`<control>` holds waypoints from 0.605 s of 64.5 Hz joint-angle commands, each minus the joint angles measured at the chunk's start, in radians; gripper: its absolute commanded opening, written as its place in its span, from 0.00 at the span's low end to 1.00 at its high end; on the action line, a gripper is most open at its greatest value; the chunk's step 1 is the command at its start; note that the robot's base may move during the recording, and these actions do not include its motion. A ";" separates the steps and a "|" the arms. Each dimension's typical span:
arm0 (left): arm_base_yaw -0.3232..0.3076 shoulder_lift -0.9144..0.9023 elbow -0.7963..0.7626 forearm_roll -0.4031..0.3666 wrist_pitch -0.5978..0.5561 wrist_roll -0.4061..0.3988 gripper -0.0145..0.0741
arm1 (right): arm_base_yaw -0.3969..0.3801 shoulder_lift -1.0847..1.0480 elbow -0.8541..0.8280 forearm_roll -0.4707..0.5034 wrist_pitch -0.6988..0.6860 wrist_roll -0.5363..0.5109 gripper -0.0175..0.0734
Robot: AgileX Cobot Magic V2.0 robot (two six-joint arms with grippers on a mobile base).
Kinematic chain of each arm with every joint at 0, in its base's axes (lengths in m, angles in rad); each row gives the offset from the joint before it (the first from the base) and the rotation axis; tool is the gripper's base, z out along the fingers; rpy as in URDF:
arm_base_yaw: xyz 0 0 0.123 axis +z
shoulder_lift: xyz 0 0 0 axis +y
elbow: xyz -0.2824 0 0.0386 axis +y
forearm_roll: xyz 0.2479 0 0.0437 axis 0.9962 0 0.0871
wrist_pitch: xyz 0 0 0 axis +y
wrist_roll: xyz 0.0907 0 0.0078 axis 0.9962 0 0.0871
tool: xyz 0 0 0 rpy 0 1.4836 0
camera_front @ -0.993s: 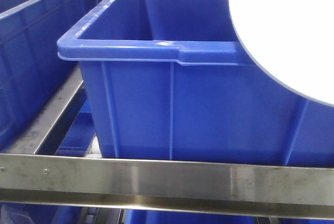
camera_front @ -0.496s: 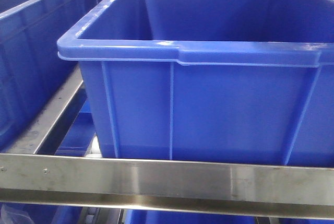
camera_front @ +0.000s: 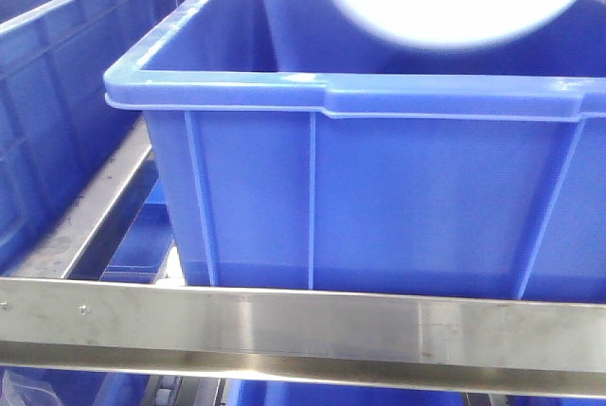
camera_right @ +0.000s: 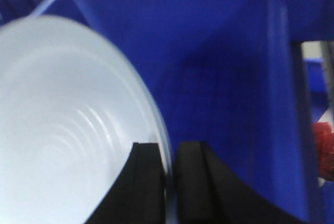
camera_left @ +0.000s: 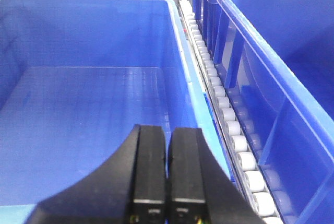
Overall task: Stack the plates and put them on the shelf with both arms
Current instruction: 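Lower the stack into the blue bin and open the right gripper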
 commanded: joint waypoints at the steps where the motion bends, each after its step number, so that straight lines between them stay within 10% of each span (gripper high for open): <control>1: 0.001 0.010 -0.029 -0.009 -0.086 -0.004 0.26 | 0.014 0.028 -0.067 0.005 -0.128 0.001 0.57; 27: 0.001 0.010 -0.029 -0.009 -0.086 -0.004 0.26 | 0.025 -0.016 -0.088 0.005 -0.098 0.001 0.62; 39: 0.001 0.010 -0.029 -0.009 -0.086 -0.004 0.26 | 0.024 -0.112 -0.084 0.005 0.000 -0.035 0.38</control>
